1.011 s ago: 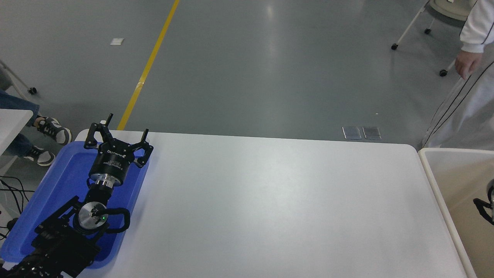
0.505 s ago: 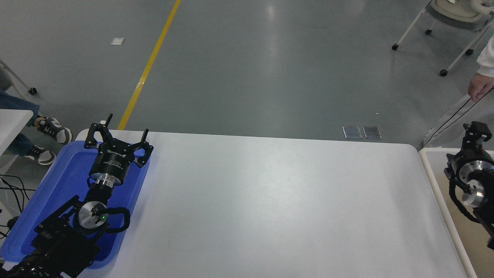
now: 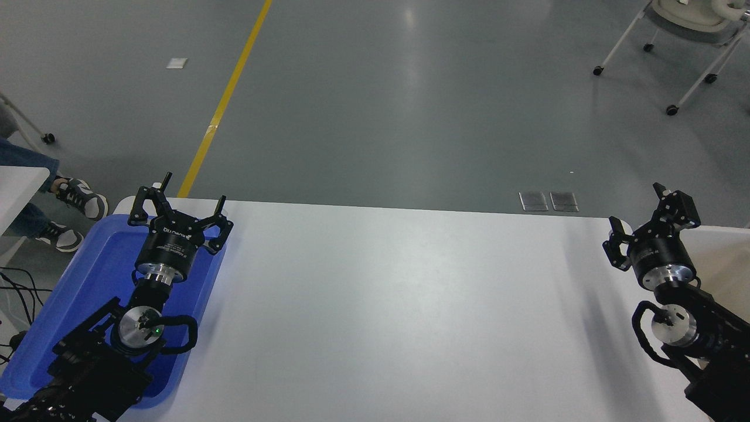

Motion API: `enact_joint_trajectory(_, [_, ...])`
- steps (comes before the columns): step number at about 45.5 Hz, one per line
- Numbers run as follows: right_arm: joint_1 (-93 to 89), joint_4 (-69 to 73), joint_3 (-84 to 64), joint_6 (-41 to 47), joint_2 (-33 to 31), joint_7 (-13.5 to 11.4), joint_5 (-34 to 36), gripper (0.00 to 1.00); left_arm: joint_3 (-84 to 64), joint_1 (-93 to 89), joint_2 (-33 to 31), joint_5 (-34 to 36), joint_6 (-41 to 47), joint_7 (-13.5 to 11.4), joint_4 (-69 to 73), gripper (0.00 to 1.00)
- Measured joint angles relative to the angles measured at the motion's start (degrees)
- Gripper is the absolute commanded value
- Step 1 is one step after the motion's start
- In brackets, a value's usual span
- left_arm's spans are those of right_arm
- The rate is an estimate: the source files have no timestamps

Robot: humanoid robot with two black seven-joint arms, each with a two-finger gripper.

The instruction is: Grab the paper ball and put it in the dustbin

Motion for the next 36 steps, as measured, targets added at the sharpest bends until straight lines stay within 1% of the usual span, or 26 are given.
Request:
enact_joint_trajectory(9, [-0.2, 0.4, 0.7, -0.3, 1.6, 0.7, -0.3, 1.0, 0.0, 0.0, 0.0, 0.0, 0.0, 0.0, 0.0, 1.0])
enact_joint_trajectory(17, [-0.7, 3.0, 1.2, 0.5, 1.8, 1.2, -0.4, 1.0, 0.0, 0.0, 0.0, 0.0, 0.0, 0.0, 0.0, 1.0])
enact_joint_trajectory(20, [-0.8, 3.9, 1.4, 0.7, 1.6, 2.3, -0.4, 1.0, 0.0, 0.0, 0.0, 0.0, 0.0, 0.0, 0.0, 1.0])
enact_joint_trajectory(24, [-1.2, 4.9, 1.3, 0.9, 1.5, 5.0, -0.8, 1.0, 0.0, 0.0, 0.0, 0.0, 0.0, 0.0, 0.0, 1.0])
enact_joint_trajectory(28, [-1.5, 5.4, 1.2, 1.0, 1.4, 6.7, -1.3, 1.0, 0.0, 0.0, 0.0, 0.0, 0.0, 0.0, 0.0, 1.0])
enact_joint_trajectory(31, [-1.8, 5.8, 1.2, 1.1, 1.4, 7.6, -1.7, 1.0, 0.0, 0.0, 0.0, 0.0, 0.0, 0.0, 0.0, 1.0])
enact_joint_trajectory(36, [-2.3, 6.2, 1.1, 1.2, 1.3, 8.5, -2.0, 1.0, 0.0, 0.0, 0.0, 0.0, 0.0, 0.0, 0.0, 1.0])
